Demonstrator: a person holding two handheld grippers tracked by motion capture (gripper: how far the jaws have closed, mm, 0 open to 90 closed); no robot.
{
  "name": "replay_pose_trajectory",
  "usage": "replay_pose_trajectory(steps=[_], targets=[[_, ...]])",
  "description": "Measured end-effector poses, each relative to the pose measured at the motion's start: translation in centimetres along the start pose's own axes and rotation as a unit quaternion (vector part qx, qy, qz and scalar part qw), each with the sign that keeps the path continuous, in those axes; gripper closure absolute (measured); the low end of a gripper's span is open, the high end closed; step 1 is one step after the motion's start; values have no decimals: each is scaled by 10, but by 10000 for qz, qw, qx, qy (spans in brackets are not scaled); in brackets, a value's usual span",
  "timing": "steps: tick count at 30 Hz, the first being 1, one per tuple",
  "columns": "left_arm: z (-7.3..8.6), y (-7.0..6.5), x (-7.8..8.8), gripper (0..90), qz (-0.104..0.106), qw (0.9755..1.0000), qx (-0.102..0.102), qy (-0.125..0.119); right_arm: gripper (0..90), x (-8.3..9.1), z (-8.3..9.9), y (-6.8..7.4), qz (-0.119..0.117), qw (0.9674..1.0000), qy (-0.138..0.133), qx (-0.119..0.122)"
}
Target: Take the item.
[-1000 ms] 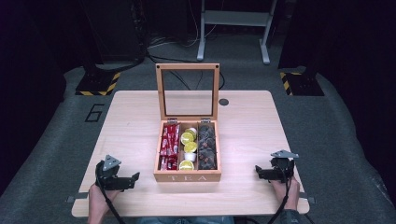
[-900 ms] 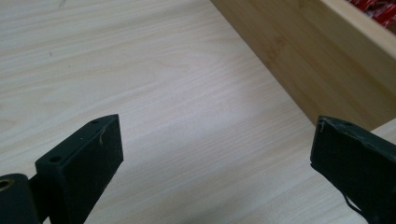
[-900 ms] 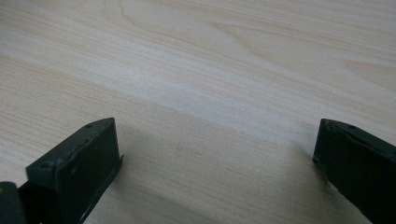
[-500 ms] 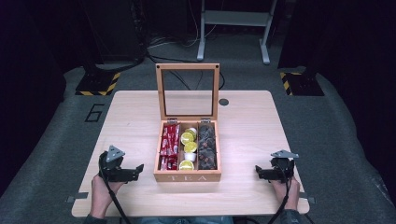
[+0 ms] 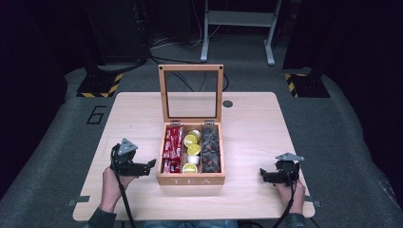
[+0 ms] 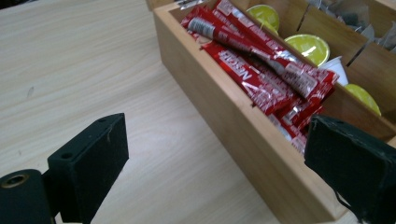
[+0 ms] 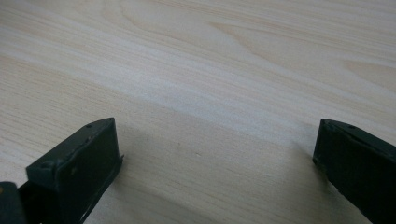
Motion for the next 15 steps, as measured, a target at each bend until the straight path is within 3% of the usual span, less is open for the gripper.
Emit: replay_pose_trajectory(steps=[4, 6, 12, 15], targets=[[-13, -9, -5, 85, 155, 9998, -52, -62, 0, 0, 0, 0, 0, 10000, 0, 0], [-21, -15, -10, 111, 243, 9995, -187, -60, 0, 0, 0, 0, -2, 10000, 0, -1], [-35, -26, -21, 149, 479, 9985, -249, -1, 0, 0, 0, 0, 0, 10000, -3, 0], [-40, -29, -25, 171, 497, 9983, -292, -12, 0, 0, 0, 0, -2, 10000, 0, 1]])
Point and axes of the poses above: each handheld gripper's, and its own axes: x roughly backward along the jaws, z roughly out of its underside, y roughly to its left, the point moved 7 cm from there along -x, roughly forward along the jaws, and after that the axes turned 14 degrees about -z, right-handed, at the moved point
